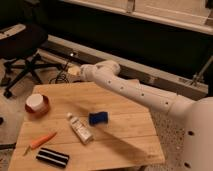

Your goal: Stand the bottle upright

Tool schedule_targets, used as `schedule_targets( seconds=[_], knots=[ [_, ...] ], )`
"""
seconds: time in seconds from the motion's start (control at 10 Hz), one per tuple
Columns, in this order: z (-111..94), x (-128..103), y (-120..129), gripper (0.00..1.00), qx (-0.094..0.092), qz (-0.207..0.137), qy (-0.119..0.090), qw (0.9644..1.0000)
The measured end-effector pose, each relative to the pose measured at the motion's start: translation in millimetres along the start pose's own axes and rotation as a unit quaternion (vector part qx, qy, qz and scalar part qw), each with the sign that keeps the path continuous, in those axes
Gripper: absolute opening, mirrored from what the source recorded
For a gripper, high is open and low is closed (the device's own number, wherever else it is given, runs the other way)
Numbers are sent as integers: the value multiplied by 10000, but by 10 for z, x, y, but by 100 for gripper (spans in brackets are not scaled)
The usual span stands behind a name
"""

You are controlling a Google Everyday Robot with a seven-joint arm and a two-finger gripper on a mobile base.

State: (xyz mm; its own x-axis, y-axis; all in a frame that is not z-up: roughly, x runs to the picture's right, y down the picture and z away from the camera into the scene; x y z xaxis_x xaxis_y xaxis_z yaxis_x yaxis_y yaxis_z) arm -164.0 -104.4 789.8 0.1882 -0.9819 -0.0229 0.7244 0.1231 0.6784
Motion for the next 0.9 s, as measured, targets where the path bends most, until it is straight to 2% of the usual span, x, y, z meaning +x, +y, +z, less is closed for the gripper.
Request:
schedule_targets(
  seconds=[0.1,0.2,0.3,0.5,0.9],
  knots=[
    [-10,-2,-18,61,-21,-79,-19,10000],
    [-32,9,-88,61,-86,-298,-70,9995],
    [-60,14,-230,61,-257,-729,-214,9968],
    [-89,24,-373,61,-430,-1126,-357,9921],
    [-96,28,-374,61,-458,-1169,-366,9914]
  ],
)
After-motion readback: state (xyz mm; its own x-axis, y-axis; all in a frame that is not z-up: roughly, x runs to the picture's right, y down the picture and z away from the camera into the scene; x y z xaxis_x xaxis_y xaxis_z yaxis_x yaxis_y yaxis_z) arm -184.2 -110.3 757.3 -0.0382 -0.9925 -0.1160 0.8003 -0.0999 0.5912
